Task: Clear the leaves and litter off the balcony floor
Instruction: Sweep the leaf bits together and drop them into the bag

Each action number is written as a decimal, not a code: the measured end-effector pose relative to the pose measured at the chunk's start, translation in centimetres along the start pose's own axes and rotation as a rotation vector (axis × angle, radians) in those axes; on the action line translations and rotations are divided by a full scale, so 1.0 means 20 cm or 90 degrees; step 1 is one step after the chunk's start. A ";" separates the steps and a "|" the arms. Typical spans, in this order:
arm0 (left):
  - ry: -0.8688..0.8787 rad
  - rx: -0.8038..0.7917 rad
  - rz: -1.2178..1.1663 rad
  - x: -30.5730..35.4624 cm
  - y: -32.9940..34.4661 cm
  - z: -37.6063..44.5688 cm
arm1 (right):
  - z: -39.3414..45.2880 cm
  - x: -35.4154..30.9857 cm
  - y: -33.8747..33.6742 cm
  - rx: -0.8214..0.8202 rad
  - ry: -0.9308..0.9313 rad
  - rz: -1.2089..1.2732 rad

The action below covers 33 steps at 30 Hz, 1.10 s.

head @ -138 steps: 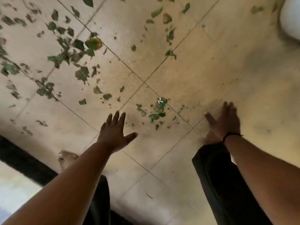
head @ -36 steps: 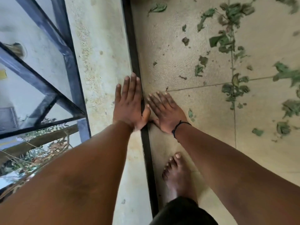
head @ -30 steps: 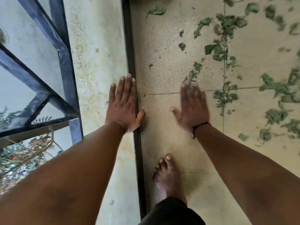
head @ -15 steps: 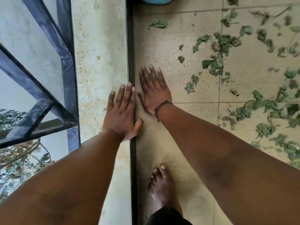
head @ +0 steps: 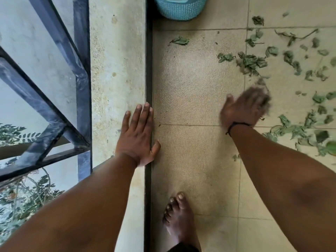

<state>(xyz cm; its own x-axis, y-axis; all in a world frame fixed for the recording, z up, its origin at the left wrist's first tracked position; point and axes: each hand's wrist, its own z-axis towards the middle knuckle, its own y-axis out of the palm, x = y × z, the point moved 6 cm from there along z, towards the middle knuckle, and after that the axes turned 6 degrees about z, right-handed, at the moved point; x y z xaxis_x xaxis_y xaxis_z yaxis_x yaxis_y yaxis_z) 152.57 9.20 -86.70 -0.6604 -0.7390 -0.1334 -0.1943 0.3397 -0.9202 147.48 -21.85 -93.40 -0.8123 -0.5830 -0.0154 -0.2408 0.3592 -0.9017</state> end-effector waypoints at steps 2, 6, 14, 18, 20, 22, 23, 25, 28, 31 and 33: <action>0.002 0.008 -0.004 0.00 -0.01 0.00 | -0.05 -0.01 -0.02 0.003 0.020 0.031; 0.004 0.011 -0.012 0.00 -0.02 0.01 | -0.14 -0.49 -0.04 -0.008 -0.295 -0.012; -0.001 -0.025 -0.018 0.01 0.00 0.01 | 0.03 -1.19 -0.14 -0.112 -0.400 -0.154; -0.001 -0.010 -0.018 0.00 0.00 0.01 | 0.13 -1.17 -0.19 -0.178 -0.376 -0.163; 0.001 -0.006 -0.021 0.00 0.00 0.02 | 0.16 -1.11 -0.20 -0.177 -0.382 -0.174; 0.002 -0.012 -0.020 -0.01 0.00 0.02 | 0.17 -0.98 -0.17 -0.144 -0.381 -0.177; 0.002 -0.013 -0.018 0.00 0.01 0.01 | 0.18 -0.89 -0.15 -0.126 -0.361 -0.154; -0.001 -0.012 -0.015 -0.01 0.00 0.01 | 0.19 -0.66 -0.12 -0.089 -0.291 -0.088; -0.001 -0.019 -0.013 0.00 0.00 0.01 | 0.19 -0.26 -0.12 -0.048 -0.183 -0.030; -0.004 -0.020 -0.008 0.00 -0.01 0.01 | 0.14 0.08 -0.12 -0.022 -0.047 0.008; -0.005 -0.023 -0.006 0.00 -0.01 0.01 | 0.06 0.16 -0.10 -0.008 0.018 0.026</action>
<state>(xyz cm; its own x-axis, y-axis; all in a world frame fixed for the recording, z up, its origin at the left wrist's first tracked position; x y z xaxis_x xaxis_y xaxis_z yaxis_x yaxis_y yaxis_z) 152.80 9.07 -86.61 -0.6522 -0.7472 -0.1279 -0.2271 0.3535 -0.9075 146.07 -25.26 -92.09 -0.8363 -0.5468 -0.0405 -0.2128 0.3917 -0.8951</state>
